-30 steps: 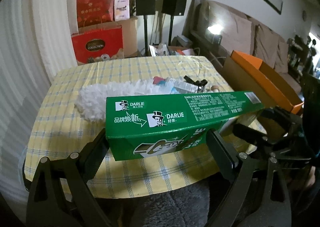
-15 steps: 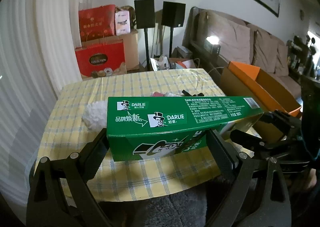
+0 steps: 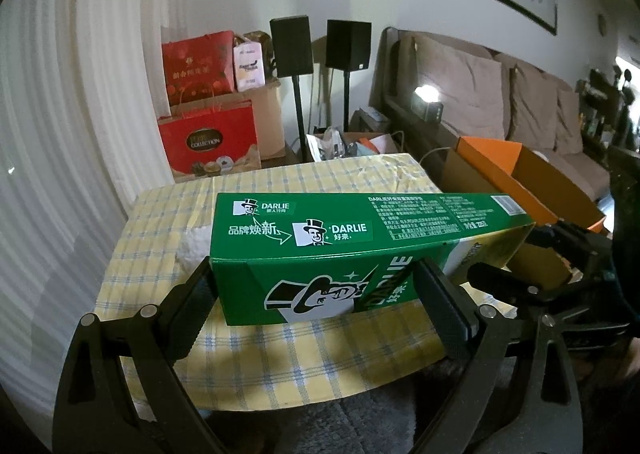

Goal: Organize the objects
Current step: 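Carry the held green box with both grippers toward the orange cardboard box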

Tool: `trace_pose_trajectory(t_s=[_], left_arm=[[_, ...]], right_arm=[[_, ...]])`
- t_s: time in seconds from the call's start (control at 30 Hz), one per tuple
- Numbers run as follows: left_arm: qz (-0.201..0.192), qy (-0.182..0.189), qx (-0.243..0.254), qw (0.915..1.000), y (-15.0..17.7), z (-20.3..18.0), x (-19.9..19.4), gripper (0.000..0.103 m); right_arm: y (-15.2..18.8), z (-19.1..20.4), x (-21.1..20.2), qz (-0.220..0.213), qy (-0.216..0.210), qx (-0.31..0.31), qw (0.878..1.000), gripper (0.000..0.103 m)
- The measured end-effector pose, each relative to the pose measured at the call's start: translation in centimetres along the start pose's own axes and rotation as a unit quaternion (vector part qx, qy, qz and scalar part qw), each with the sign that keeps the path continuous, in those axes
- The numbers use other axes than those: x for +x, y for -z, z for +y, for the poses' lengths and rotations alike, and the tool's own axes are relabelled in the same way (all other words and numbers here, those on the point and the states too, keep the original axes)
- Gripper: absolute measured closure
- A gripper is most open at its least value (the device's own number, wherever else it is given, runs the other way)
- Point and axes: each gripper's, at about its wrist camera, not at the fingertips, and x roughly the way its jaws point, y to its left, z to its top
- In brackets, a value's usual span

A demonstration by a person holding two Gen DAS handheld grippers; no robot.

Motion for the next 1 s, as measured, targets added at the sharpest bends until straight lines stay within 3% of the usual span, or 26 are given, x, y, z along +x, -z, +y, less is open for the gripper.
trace_pose_trajectory(t_s=[1.0], left_arm=[[-0.036, 0.002, 0.016, 0.9992, -1.7, -1.6, -1.7, 0.008]], right_arm=[[-1.6, -0.3, -3.3, -0.042, 0.028, -0.013, 0.999, 0.016]])
